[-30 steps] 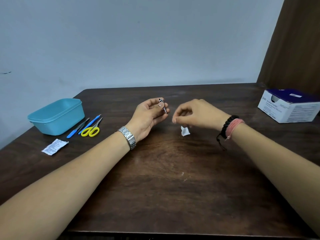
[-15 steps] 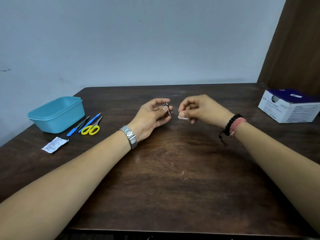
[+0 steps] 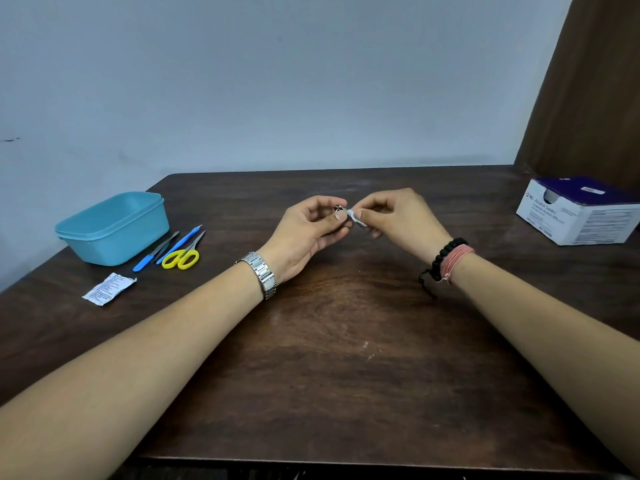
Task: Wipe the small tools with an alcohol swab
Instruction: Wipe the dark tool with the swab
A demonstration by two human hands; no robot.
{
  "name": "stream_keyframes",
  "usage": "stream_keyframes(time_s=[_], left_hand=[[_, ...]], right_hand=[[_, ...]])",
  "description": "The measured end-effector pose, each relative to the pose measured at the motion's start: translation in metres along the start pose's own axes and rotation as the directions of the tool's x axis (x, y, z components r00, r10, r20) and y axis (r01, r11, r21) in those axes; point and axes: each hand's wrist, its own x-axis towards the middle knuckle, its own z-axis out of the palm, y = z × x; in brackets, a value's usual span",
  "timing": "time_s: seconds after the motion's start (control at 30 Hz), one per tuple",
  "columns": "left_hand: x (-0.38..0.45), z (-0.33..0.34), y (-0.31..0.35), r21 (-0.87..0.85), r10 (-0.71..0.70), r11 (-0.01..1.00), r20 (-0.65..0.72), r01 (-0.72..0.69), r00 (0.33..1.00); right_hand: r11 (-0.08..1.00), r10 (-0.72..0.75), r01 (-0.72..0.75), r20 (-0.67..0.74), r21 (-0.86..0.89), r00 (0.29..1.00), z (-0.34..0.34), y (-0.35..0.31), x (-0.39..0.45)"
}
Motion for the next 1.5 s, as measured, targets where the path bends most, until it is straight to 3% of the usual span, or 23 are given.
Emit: stream_keyframes(time_s=[0.13,0.23,0.43,0.73,0.9,1.07,1.5], left_hand=[[0.000,-0.001,0.001,0.034,0.015,0.999,-0.038,-0.014,0.999],[0.000,0.000,0.001,0.159,0.041,0.987,-0.074,-0.029,0.996],[-0.001,-0.001,0.002,0.231,0.057,0.973,-0.133,-0.025,0.989],[-0.001,0.000,0.003,0.226,0.055,0.974,-0.155,-0.019,0.986],[-0.003,-0.001,0.002,0.240,0.015,0.971,-0.069,0.002,0.998],[0.001,-0.003,0.003,0.167,0.066,0.985,-0.141,-0.042,0.988],[0.000,-0.004,0.003,0.202,0.104,0.975,-0.072,-0.088,0.992]], right_hand=[[0.992,0.045,-0.054,0.083,0.115,0.996,0.000,-0.001,-0.001],[0.952,0.102,-0.135,0.130,0.276,0.986,-0.001,-0.003,-0.003],[0.913,0.146,-0.192,0.153,0.361,0.977,0.003,-0.007,-0.006],[0.917,0.174,-0.209,0.130,0.341,0.976,0.004,-0.008,-0.006],[0.934,0.138,-0.160,0.092,0.321,0.986,0.005,-0.009,-0.008],[0.923,0.141,-0.173,0.116,0.345,0.983,0.006,-0.009,-0.007],[0.962,0.089,-0.092,0.025,0.258,0.996,0.005,-0.007,-0.006]])
